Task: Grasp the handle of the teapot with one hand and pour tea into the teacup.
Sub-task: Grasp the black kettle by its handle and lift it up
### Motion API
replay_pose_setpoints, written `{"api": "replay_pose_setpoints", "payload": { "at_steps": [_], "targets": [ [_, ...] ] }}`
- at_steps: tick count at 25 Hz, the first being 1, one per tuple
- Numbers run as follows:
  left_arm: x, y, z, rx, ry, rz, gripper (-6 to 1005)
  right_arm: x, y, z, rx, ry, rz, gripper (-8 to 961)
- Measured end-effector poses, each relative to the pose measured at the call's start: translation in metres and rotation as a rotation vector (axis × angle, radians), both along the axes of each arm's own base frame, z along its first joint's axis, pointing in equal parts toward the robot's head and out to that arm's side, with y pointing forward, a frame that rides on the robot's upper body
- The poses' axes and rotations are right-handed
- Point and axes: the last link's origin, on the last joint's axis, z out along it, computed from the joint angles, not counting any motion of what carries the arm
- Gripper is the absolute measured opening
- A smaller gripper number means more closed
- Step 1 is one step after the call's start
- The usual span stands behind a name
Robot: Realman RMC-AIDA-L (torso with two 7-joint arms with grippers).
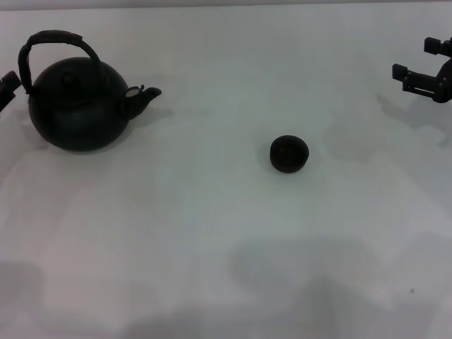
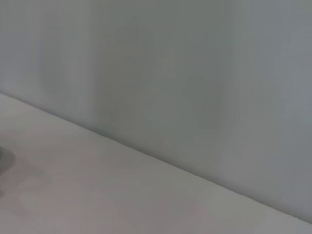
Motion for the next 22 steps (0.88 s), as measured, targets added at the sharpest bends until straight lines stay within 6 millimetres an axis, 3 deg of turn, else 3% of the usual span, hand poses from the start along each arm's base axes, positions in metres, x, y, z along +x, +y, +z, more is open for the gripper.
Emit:
{"api": "replay_pose_setpoints", "payload": {
  "at_steps": [9, 22],
  "targets": [
    [0.006, 0.011, 0.002, 0.009, 0.006, -0.017, 567, 0.001, -0.001, -0.001, -0.003, 0.003, -0.003, 830],
    [0.005, 0.021, -0.001, -0.031, 0.001, 0.036, 782, 0.000, -0.001, -0.002, -0.006, 0.005, -0.001, 829]
  ]
}}
